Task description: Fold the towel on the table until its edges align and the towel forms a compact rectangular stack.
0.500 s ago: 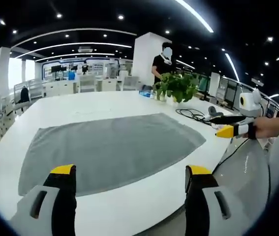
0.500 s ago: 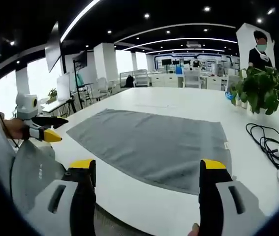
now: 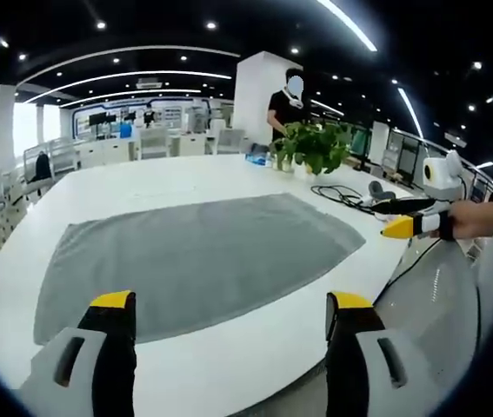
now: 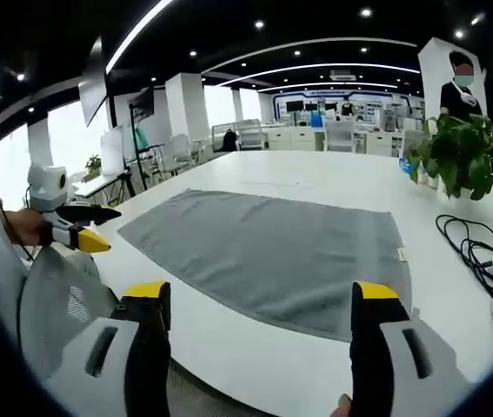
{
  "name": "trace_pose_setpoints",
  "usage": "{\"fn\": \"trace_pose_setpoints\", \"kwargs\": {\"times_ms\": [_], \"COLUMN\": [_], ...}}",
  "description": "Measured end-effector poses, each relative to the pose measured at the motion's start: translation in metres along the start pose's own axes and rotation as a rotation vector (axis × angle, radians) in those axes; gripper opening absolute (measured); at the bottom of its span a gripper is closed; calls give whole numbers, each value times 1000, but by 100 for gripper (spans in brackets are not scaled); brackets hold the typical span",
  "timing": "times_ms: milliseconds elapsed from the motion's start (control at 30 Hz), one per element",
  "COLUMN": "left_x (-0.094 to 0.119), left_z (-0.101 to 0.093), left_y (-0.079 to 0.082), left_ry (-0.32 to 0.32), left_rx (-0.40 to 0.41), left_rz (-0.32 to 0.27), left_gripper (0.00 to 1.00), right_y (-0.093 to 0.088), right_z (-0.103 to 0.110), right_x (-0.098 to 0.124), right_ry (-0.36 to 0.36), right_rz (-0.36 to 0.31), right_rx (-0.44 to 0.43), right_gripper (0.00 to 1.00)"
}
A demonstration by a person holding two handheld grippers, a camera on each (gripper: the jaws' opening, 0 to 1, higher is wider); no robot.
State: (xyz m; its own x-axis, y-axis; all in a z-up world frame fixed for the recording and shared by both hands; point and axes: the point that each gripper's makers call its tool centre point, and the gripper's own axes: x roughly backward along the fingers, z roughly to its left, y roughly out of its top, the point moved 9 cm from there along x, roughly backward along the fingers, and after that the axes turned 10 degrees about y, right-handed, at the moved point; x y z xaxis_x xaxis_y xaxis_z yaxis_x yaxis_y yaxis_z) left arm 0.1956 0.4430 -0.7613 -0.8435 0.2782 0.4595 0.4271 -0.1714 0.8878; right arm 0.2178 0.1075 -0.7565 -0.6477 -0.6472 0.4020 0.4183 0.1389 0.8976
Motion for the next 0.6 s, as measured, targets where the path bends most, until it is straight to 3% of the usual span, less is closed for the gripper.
{"fn": "trace_pose_setpoints", "kwargs": {"times_ms": [600], "left_x": [-2], "left_z": [-1], "left_y": [-2], "left_ry": [-5], "left_rx": [-11], "left_rz": [27], "left_gripper": [91], "right_y": [-5], "right_z": [-3], "right_x": [-4], "right_ry": [17], "right_rz": [20], "right_rx": [-22], "right_gripper": [83]}}
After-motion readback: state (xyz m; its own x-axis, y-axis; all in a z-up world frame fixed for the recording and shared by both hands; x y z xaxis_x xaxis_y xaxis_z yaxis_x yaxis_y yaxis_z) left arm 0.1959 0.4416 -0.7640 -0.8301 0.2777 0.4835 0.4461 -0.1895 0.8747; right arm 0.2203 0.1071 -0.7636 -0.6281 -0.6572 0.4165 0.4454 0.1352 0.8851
